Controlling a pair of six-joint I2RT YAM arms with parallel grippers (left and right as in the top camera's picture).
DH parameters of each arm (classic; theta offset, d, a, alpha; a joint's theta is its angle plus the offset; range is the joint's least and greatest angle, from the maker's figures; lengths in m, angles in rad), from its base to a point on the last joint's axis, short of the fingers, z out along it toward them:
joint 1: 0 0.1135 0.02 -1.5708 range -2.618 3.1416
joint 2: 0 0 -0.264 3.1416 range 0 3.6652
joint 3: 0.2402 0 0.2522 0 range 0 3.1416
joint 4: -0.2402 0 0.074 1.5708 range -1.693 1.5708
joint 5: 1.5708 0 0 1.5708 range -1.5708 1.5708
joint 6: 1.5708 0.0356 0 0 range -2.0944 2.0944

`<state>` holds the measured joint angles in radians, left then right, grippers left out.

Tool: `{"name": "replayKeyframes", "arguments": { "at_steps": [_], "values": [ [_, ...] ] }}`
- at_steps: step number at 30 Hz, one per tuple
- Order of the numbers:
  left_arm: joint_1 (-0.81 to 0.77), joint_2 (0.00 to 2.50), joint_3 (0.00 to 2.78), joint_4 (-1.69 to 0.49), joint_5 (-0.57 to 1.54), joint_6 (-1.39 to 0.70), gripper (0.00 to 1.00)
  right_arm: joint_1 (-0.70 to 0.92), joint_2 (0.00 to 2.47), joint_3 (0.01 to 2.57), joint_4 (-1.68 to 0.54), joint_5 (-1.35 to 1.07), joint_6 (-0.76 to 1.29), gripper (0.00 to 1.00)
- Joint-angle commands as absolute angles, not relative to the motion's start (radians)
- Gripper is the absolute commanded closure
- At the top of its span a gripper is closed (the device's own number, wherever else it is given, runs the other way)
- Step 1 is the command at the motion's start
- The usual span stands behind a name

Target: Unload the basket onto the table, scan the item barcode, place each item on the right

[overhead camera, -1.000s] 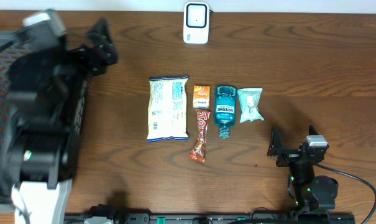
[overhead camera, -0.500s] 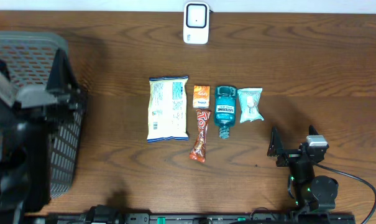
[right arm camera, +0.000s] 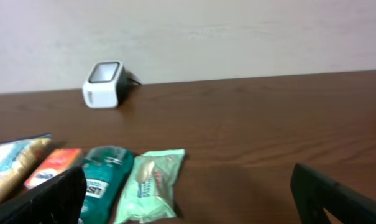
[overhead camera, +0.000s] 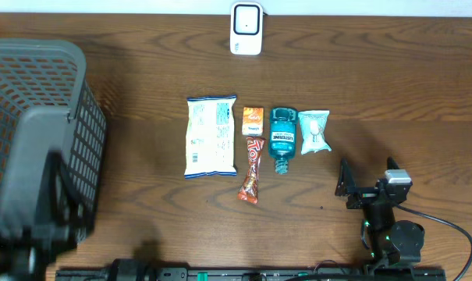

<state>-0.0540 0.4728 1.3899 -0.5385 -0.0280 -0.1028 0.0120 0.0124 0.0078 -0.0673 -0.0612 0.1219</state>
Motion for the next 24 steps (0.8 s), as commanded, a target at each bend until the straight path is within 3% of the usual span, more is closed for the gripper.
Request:
{"name": "replayKeyframes", "arguments": {
  "at_steps": [1, 8, 16, 24],
  "values": [
    [-0.048, 0.391, 1.375, -0.554, 0.073, -0.121, 0.02, 0.02, 0.007, 0.006, -0.064, -0.134, 0.301, 0.01],
    [-0.049, 0.323, 1.377, -0.515, 0.159, -0.143, 0.02, 0.02, 0.007, 0.006, -0.041, -0.563, 0.651, 0.01],
    [-0.049, 0.299, 1.367, -0.533, 0.138, -0.144, 0.02, 0.02, 0.007, 0.006, -0.044, -0.755, 0.659, 0.01],
    [-0.049, 0.086, 1.267, -0.546, 0.138, -0.143, 0.02, 0.02, 0.008, 0.006, -0.051, -0.852, 0.589, 0.01]
  ]
}}
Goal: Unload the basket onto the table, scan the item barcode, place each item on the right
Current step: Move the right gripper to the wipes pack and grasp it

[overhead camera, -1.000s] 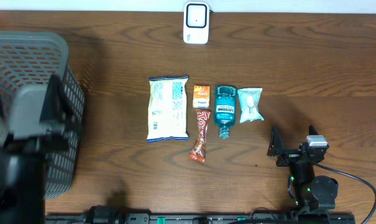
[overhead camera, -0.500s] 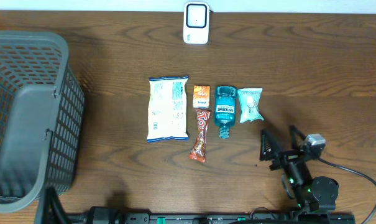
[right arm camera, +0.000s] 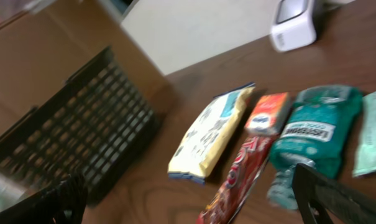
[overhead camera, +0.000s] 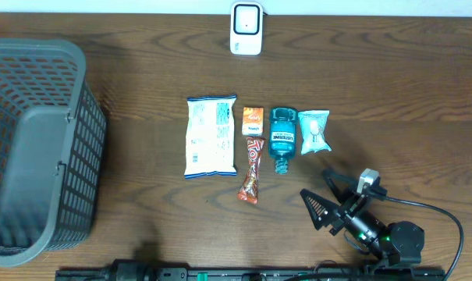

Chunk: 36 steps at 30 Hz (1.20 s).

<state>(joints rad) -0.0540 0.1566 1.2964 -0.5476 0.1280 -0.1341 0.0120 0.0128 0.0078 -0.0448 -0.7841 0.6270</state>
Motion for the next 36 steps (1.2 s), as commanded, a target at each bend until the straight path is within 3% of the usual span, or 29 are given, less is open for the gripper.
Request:
{"name": "replayKeyframes", "arguments": {
  "at_steps": [1, 6, 11, 16, 24, 36],
  "values": [
    [-0.049, 0.076, 1.259, -0.546, 0.138, -0.143, 0.02, 0.02, 0.008, 0.007, -0.052, -0.851, 0.589, 0.01],
    [-0.049, 0.03, 1.21, -0.545, 0.138, -0.143, 0.02, 0.02, 0.015, 0.063, -0.167, -0.797, 0.55, 0.01],
    [-0.047, 0.003, 1.156, -0.523, 0.104, -0.142, 0.02, 0.02, 0.078, 0.23, -0.432, -0.627, 0.406, 0.01],
    [-0.042, 0.003, 1.105, -0.514, -0.12, -0.143, 0.02, 0.02, 0.252, 0.429, -0.615, -0.445, 0.305, 0.01],
    [-0.042, 0.003, 0.986, -0.492, -0.426, -0.143, 0.02, 0.021, 0.586, 0.641, -0.661, -0.387, 0.27, 0.01],
    [-0.064, 0.004, 0.751, -0.487, -0.427, -0.143, 0.02, 0.022, 0.956, 0.731, -0.626, -0.506, 0.21, 0.01]
  ]
}}
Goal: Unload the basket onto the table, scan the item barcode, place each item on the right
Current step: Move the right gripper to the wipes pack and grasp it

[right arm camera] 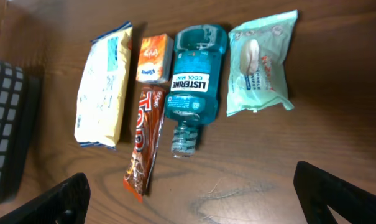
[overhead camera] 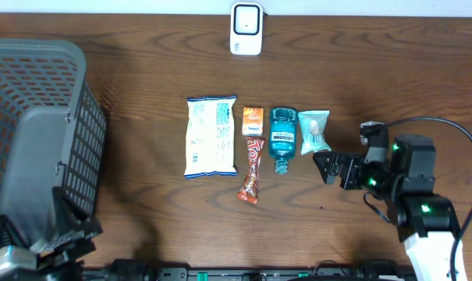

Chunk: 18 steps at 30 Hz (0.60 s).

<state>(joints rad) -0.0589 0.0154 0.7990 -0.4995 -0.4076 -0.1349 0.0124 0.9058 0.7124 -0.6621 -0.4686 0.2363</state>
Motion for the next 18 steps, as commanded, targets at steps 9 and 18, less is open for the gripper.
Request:
{"name": "replayKeyframes", "arguments": {
  "at_steps": [9, 18],
  "values": [
    [-0.064, 0.003, 0.735, -0.49, -0.427, -0.144, 0.02, 0.051, 1.04, 0.736, -0.541, -0.186, 0.197, 0.01],
    [-0.064, 0.003, 0.735, -0.583, -0.34, -0.147, 0.02, 0.27, 1.198, 0.739, -0.385, 0.18, 0.243, 0.02]
  ]
}}
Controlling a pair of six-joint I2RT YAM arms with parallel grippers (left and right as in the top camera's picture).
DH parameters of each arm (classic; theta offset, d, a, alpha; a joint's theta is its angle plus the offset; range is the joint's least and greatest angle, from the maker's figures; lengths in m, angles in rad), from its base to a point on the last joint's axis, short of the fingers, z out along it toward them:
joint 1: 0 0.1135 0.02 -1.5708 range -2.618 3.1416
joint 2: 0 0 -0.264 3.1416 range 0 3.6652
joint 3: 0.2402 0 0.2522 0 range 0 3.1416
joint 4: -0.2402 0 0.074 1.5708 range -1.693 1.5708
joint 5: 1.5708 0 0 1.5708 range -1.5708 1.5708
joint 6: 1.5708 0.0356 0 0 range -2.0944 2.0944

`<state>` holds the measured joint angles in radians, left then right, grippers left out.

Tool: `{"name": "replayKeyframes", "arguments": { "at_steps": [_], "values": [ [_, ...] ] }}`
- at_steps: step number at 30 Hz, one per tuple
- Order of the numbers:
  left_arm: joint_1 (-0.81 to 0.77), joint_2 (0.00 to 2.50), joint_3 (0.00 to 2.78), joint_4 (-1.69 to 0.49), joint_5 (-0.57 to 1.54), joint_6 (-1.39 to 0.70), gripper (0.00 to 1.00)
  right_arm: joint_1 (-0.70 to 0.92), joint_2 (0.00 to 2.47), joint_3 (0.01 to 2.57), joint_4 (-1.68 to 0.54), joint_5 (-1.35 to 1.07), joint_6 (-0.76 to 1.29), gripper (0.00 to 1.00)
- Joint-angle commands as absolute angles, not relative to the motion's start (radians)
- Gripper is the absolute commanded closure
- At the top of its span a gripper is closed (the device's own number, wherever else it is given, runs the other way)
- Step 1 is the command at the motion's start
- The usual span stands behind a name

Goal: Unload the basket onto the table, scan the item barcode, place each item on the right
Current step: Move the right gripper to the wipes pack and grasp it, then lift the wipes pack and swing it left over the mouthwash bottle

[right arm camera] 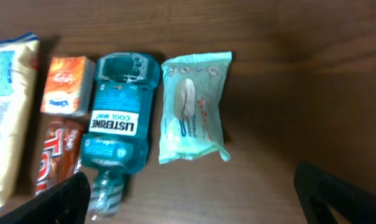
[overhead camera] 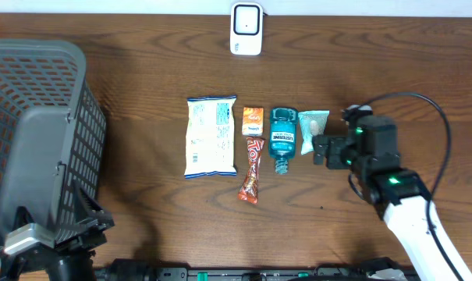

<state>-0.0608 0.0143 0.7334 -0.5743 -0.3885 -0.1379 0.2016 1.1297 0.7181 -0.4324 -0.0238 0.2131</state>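
A white barcode scanner (overhead camera: 246, 29) stands at the far edge of the table. In a row at mid table lie a chips bag (overhead camera: 211, 136), a small orange box (overhead camera: 253, 120), a teal Listerine bottle (right arm camera: 116, 118), a red candy bar (overhead camera: 252, 168) and a mint-green wipes pack (right arm camera: 194, 106). My right gripper (overhead camera: 321, 150) hovers open just near-right of the green pack, with nothing between its fingers (right arm camera: 66, 196). Part of the left arm (overhead camera: 52, 234) shows at the lower left, its jaws unclear.
A large dark mesh basket (overhead camera: 33, 140) fills the left side of the table. The right arm's cable (overhead camera: 434, 129) loops above the arm on the right. Bare wood lies between the item row and the scanner.
My right gripper has moved a little left and farther from the front edge, closer to the green pack, still open. The left arm has shifted slightly at the lower left. The items have not moved.
My right gripper first sat low near the front edge, looking level across the table at the scanner. Then it was turned left toward the basket. Then it stood raised, looking down, right of the items. Now it hovers by the green pack, open throughout.
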Motion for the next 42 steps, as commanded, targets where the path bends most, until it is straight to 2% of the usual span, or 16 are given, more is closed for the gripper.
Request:
{"name": "replayKeyframes", "arguments": {
  "at_steps": [1, 4, 5, 9, 12, 14, 17, 30, 42],
  "values": [
    [-0.064, 0.003, 0.735, -0.587, -0.341, -0.147, 0.02, 0.286, 1.225, 0.741, -0.366, 0.2, 0.256, 0.04],
    [-0.064, 0.003, 0.735, -0.59, -0.341, -0.147, 0.02, 0.313, 1.321, 0.778, -0.349, 0.21, 0.286, 0.18],
    [-0.064, 0.003, 0.735, -0.595, -0.341, -0.147, 0.02, 0.318, 1.349, 0.797, -0.352, 0.209, 0.295, 0.25],
    [-0.064, 0.003, 0.735, -0.623, -0.341, -0.147, 0.02, 0.321, 1.451, 0.885, -0.354, 0.189, 0.318, 0.66],
    [-0.064, 0.003, 0.735, -0.647, -0.341, -0.147, 0.02, 0.321, 1.509, 0.948, -0.354, 0.173, 0.321, 0.87],
    [-0.064, 0.003, 0.735, -0.65, -0.342, -0.147, 0.02, 0.321, 1.549, 0.977, -0.355, 0.166, 0.321, 0.95],
    [-0.064, 0.003, 0.735, -0.651, -0.342, -0.147, 0.02, 0.321, 1.585, 0.976, -0.375, 0.167, 0.324, 0.99],
    [-0.064, 0.003, 0.735, -0.651, -0.342, -0.147, 0.02, 0.315, 1.89, 0.969, -0.378, 0.189, 0.37, 0.99],
    [-0.064, 0.003, 0.735, -0.665, -0.341, -0.147, 0.02, 0.282, 1.625, 1.211, -0.681, 0.194, 0.325, 0.98]
  ]
}}
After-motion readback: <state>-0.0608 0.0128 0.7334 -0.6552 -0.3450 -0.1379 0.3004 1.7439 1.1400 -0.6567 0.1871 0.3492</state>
